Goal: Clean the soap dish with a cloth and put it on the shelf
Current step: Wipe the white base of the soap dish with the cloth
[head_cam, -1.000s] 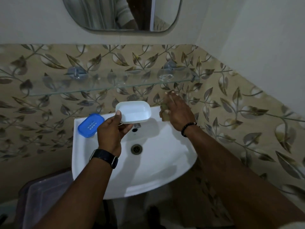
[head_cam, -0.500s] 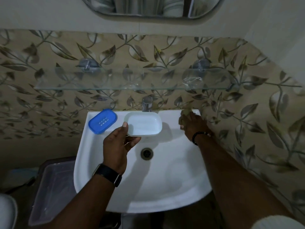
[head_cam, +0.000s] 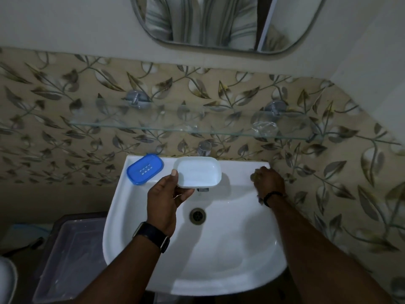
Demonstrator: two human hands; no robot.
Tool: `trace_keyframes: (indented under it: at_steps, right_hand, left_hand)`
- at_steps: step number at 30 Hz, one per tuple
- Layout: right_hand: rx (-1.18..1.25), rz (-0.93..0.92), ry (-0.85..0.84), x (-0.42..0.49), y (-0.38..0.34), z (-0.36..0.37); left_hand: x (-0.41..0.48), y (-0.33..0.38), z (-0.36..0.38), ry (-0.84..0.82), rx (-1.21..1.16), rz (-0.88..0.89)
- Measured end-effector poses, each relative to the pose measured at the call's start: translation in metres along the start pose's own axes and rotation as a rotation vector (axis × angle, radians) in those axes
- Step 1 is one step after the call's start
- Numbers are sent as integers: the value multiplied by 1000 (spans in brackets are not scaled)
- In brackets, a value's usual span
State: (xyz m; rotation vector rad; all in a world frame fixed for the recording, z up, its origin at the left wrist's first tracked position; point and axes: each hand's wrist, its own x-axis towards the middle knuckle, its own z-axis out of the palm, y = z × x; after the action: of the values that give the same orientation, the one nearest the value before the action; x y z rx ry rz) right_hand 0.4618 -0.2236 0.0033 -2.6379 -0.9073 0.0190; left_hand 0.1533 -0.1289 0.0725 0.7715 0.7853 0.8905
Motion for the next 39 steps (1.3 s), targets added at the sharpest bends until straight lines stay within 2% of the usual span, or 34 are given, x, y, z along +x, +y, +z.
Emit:
trace_keyframes:
  at_steps: [2,4,7,9,11,13,15,18,22,24,27,30,32,34,39]
  right_hand:
    - [349,121,142,-17,-8,-12]
    - [674,126,239,-38,-28,-31]
    - [816,-87,378,-66,-75,-66]
    - [734,-427,431,-89,-112,-91]
    - [549,-757,350,-111,-147,-100]
    - [356,-884,197,-138,-178,-93]
    - [315,-832,70,-160,-197,-84]
    - [225,-836,3,-170,-201,-79]
    - [-74,-913,119,-169,-196,-81]
    - [-194,-885,181,-170,-195,-84]
    - [-178,-755,247,-178,-203,-86]
    - [68,-684,163,-195,-219,-82]
    - [111,-699,118,-201,-224,-80]
    - [49,-737,113,-204,-221,-82]
    - [-326,-790,204,-196,-213,-95]
  left_hand:
    - [-4,4,-4,8,9,23]
    - [-7,8,-8,14,9,42]
    - [-10,13,-12,22,10,30]
    - [-11,15,-13,10,-4,14]
    - [-12,16,-13,-14,-4,14]
    - [-17,16,-13,-72,14,9]
    - [-22,16,-18,-88,27,-7]
    - [-24,21,-33,-73,35,2]
    - [-27,31,-46,-123,16,33]
    - [-29,33,-46,-134,19,62]
    - [-32,35,-51,-109,24,95]
    - [-34,38,-59,-172,55,90]
    - [-35,42,-65,-225,72,62]
    - [-36,44,-70,-253,101,58]
    - [-45,44,-70,-228,109,84]
